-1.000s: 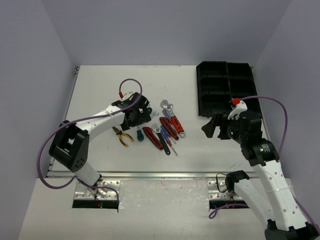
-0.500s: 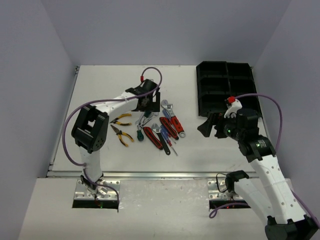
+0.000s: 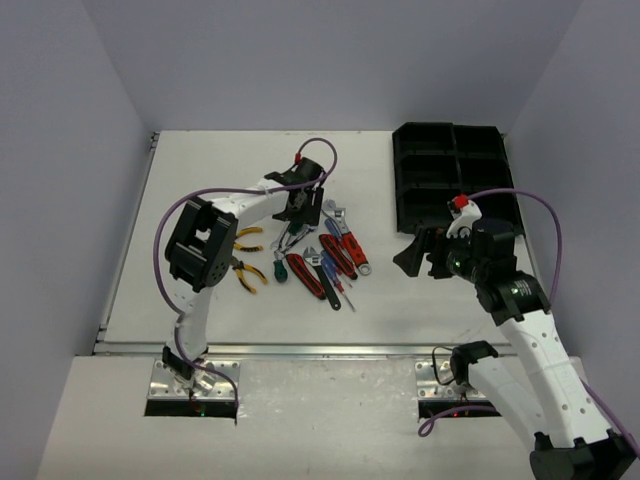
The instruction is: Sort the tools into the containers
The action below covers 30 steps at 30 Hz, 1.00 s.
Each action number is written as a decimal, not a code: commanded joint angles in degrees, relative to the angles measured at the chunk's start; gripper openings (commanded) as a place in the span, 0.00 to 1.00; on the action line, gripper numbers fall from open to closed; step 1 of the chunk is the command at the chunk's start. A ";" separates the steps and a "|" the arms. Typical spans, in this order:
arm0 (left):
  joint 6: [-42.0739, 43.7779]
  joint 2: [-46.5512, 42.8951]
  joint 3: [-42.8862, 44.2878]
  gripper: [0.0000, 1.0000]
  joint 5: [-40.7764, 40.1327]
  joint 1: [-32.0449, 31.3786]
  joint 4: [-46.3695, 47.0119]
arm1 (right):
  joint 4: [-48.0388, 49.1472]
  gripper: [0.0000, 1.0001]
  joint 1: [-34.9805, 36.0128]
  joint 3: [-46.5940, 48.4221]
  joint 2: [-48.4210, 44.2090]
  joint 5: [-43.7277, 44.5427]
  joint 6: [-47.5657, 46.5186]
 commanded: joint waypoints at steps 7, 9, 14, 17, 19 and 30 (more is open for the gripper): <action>1.44 4.94 5.65 0.42 0.65 0.61 0.08 | 2.50 0.99 -0.19 -0.51 0.44 -1.74 -0.29; 1.29 5.41 5.70 0.33 0.57 0.80 0.04 | 2.53 0.99 -0.15 -0.59 0.14 -1.50 -0.33; 1.05 5.67 5.07 0.15 1.55 1.22 0.14 | 2.94 0.99 -0.10 -0.46 0.07 -1.71 -0.33; 0.90 5.55 5.23 0.01 1.90 1.35 -0.49 | 3.66 0.99 -0.17 -0.65 0.44 -1.92 0.09; -0.19 4.20 5.26 0.00 1.73 1.32 -1.59 | 4.65 0.99 -0.10 -0.91 0.94 -2.63 0.46; -14.64 -26.57 -13.28 0.00 8.51 -3.04 10.47 | 33.86 0.99 2.42 -6.19 6.06 -25.14 12.28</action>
